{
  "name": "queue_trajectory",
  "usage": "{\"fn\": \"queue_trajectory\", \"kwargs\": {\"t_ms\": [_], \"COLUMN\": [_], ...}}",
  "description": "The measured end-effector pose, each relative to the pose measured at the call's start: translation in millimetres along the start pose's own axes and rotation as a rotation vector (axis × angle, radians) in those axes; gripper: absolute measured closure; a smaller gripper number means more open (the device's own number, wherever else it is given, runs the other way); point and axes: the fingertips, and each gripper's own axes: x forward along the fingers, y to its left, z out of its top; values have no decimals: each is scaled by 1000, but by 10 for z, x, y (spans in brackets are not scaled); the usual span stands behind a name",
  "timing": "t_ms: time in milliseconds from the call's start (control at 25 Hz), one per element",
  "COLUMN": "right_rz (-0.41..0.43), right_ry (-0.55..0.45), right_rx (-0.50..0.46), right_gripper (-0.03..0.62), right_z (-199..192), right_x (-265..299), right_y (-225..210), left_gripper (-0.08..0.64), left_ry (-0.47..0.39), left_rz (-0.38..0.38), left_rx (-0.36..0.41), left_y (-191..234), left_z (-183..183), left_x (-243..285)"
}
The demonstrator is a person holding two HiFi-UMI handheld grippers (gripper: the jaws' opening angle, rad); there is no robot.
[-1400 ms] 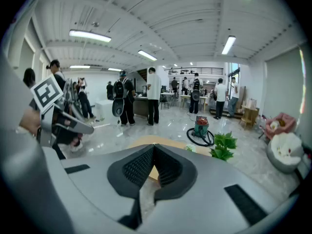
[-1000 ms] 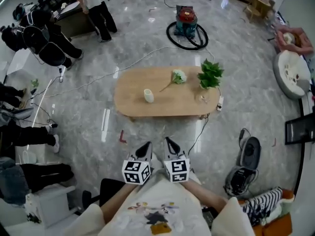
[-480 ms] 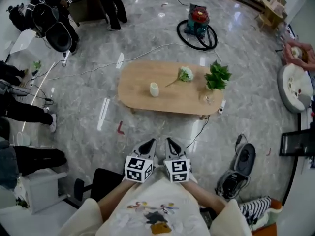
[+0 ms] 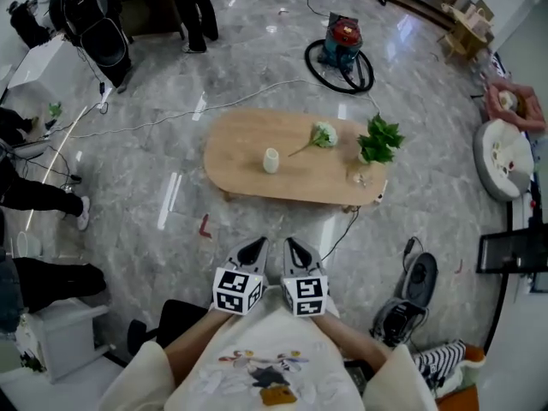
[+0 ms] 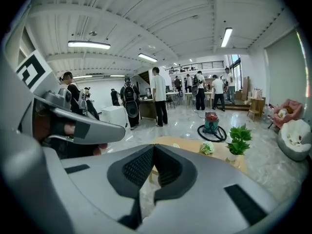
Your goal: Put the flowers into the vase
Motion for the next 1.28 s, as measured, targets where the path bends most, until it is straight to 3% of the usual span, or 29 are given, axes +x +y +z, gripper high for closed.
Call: {"fn": "queue_trajectory", "kwargs": {"t_ms": [200, 440, 680, 920, 1280], "right_rz": [35, 58, 56, 49, 6], "right_ry": [-66, -119, -124, -132, -89], "right_rx": [-6, -49, -24, -15, 77], "right_gripper": [584, 584, 584, 584, 584], "right_z": [239, 518, 484, 528, 322], "right_x": [175, 173, 158, 186, 333], "right_y": [154, 67, -62, 14, -324], "left_gripper": [561, 561, 560, 561, 560], "left_ry": [-43, -45, -41, -33, 27], "left_rz": [5, 6, 8, -19, -42], "left_rx": [-20, -19, 21, 0, -4], "left_y": [256, 237, 156, 210, 213], "left_z": [137, 117, 121, 107, 97], "left_x": [-73, -86, -36, 20, 353]}}
